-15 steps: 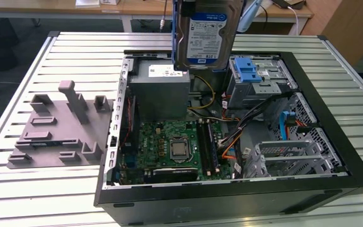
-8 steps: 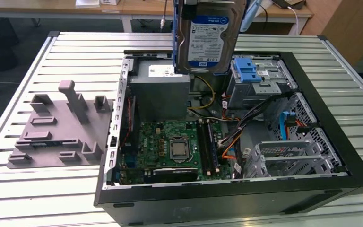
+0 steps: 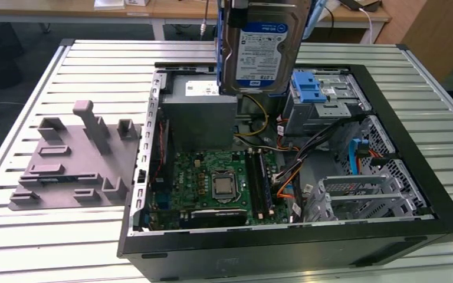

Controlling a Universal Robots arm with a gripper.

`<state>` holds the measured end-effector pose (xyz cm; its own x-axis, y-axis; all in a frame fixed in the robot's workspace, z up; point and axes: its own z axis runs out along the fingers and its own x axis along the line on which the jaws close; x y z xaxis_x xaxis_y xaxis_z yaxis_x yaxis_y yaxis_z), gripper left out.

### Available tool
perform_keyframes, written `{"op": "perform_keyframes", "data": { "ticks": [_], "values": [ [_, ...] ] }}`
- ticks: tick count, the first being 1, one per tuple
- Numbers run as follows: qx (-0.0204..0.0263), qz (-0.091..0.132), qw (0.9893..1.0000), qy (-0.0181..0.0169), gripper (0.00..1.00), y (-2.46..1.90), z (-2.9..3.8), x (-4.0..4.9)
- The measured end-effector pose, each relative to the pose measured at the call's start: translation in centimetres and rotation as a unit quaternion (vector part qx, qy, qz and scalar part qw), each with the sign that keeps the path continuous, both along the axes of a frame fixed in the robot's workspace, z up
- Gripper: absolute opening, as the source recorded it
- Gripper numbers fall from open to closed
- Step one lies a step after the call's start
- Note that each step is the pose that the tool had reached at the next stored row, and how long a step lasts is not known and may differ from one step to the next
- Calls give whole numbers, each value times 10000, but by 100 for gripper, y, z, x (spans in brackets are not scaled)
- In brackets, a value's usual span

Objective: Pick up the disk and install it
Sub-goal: 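Pick up the disk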

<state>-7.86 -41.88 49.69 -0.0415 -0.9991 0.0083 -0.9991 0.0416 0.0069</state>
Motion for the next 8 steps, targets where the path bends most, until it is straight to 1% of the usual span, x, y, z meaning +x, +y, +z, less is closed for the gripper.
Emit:
{"op": "perform_keyframes", "data": {
  "ticks": [8],
  "values": [
    [1,-10,10000,-1,36,-64,-1,14]
  ]
}}
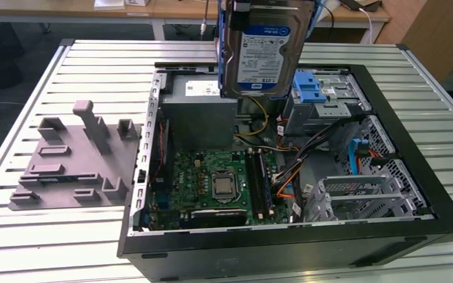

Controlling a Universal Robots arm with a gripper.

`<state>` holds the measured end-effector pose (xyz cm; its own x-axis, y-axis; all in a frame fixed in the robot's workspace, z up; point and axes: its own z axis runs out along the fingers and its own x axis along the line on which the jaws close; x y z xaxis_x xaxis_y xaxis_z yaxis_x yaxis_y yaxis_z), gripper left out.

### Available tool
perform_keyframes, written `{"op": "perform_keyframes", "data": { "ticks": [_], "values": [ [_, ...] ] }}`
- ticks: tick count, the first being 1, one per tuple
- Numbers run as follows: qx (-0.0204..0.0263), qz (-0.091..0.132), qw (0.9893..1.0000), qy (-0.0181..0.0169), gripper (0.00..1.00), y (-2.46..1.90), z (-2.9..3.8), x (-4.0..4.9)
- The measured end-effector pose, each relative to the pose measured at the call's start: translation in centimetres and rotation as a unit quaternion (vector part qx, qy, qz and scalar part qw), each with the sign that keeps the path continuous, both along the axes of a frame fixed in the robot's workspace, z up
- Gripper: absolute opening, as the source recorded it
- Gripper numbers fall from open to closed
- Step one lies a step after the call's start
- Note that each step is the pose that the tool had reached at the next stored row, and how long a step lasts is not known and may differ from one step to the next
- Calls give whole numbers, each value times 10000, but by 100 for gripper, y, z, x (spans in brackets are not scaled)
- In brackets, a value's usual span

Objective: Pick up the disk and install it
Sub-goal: 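Pick up the disk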

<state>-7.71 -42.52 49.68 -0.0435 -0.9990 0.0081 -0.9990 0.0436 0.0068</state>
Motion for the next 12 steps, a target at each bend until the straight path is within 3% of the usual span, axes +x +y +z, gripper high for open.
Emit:
{"op": "perform_keyframes", "data": {
  "ticks": [5,12],
  "values": [
    [0,-6,10000,0,36,-40,0,7],
    [-6,-6,10000,0,36,-43,1,8]
  ]
}}
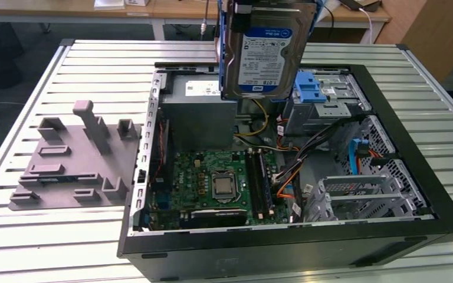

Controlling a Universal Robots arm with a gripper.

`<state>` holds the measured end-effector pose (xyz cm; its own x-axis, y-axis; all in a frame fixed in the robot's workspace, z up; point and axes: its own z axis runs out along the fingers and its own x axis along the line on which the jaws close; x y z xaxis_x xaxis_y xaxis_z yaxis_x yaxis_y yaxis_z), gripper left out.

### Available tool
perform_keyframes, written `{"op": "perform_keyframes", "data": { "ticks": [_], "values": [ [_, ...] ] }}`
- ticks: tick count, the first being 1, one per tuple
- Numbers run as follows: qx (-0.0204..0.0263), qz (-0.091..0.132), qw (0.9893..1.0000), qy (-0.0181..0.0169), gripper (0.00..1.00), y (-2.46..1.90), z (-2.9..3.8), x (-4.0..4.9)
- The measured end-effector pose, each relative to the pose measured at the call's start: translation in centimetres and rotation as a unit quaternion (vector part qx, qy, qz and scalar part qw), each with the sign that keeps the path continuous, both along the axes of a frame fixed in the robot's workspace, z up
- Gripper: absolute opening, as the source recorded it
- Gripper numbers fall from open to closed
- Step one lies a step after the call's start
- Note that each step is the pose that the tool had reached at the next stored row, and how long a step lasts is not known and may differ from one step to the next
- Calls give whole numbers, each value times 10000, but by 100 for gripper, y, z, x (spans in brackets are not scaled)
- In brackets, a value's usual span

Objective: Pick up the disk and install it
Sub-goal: 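Pick up the disk, then insert the disk into the insertion slot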

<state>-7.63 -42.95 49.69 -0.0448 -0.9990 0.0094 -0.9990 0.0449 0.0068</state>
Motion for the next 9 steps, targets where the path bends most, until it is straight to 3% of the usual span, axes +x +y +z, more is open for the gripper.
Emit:
{"op": "perform_keyframes", "data": {
  "ticks": [9],
  "values": [
    [-33,0,10000,0,36,0,0,0]
  ]
}}
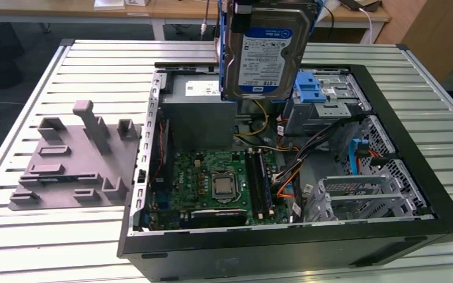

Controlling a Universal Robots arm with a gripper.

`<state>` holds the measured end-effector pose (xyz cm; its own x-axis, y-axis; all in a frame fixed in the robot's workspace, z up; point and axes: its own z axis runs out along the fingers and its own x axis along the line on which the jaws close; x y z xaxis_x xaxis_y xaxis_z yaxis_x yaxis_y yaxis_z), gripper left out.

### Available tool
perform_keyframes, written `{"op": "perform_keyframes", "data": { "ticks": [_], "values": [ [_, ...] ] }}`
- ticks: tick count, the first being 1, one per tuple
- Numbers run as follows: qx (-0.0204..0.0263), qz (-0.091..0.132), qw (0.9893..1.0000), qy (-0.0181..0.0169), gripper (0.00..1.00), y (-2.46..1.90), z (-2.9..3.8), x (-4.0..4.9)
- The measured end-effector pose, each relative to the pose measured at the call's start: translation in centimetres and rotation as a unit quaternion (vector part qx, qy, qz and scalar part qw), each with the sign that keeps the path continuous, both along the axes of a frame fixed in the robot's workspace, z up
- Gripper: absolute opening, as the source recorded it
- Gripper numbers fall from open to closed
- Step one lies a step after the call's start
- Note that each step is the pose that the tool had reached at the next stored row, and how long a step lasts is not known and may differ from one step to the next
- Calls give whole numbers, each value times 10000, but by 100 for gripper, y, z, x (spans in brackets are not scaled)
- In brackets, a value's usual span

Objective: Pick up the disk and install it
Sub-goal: 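Insert the disk into the insertion slot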

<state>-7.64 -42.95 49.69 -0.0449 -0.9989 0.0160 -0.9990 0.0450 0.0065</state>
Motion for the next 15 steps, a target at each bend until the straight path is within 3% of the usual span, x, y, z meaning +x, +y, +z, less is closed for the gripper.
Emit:
{"op": "perform_keyframes", "data": {
  "ticks": [8,15],
  "values": [
    [10,0,10000,0,36,-5,0,0],
    [9,0,10000,0,36,-38,0,0]
  ]
}}
